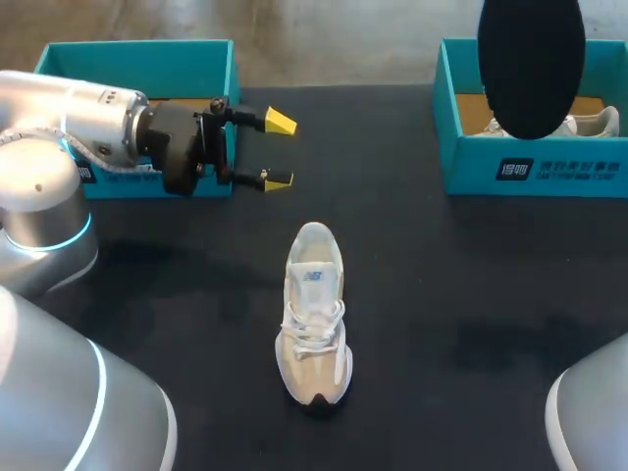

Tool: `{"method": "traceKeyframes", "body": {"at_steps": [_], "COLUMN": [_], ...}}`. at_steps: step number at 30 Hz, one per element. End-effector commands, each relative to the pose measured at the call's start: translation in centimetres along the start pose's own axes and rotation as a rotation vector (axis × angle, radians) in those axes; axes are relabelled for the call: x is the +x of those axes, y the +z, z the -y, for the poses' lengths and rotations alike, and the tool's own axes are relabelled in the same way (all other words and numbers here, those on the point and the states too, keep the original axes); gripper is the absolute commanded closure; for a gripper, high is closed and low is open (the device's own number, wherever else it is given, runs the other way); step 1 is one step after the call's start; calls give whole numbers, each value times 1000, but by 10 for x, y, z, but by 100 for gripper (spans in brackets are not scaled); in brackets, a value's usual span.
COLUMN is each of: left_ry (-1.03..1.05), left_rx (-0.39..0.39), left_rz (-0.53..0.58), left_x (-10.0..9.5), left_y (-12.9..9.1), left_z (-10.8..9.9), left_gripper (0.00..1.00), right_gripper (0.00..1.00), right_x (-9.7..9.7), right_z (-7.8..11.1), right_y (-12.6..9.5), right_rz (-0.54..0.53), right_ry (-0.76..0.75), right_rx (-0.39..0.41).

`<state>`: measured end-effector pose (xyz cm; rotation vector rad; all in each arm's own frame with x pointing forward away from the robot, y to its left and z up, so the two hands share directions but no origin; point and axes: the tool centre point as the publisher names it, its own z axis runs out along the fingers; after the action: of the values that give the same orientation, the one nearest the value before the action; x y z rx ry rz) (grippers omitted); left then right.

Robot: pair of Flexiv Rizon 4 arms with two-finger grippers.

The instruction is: Take the shoe out of the shoebox, open the shoe tongue, remove and reinsert the insole, then place the shoe into the shoebox

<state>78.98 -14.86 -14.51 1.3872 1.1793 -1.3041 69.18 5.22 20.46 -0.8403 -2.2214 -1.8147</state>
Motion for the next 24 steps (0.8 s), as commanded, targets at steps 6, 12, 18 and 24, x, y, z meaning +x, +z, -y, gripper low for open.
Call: {"method": "traceKeyframes", "body": {"at_steps": [6, 12, 18, 24], "left_ry": [24, 19, 19, 19], "left_rx": [2, 21, 21, 21], "left_rz": [58, 61, 61, 61], "left_x": [-6, -6, -6, -6], "left_y": [3, 3, 3, 3], "left_z": [-3, -4, -4, -4], "left_gripper": [0, 0, 0, 0], "right_gripper": [100, 100, 100, 100], "right_x": [0, 0, 0, 0], "right_z": [-2, -2, -2, -2], "right_y": [1, 1, 1, 1], "right_rz": [1, 1, 1, 1], "right_ry": [2, 2, 2, 2], "right_rx": [5, 5, 5, 5]}}
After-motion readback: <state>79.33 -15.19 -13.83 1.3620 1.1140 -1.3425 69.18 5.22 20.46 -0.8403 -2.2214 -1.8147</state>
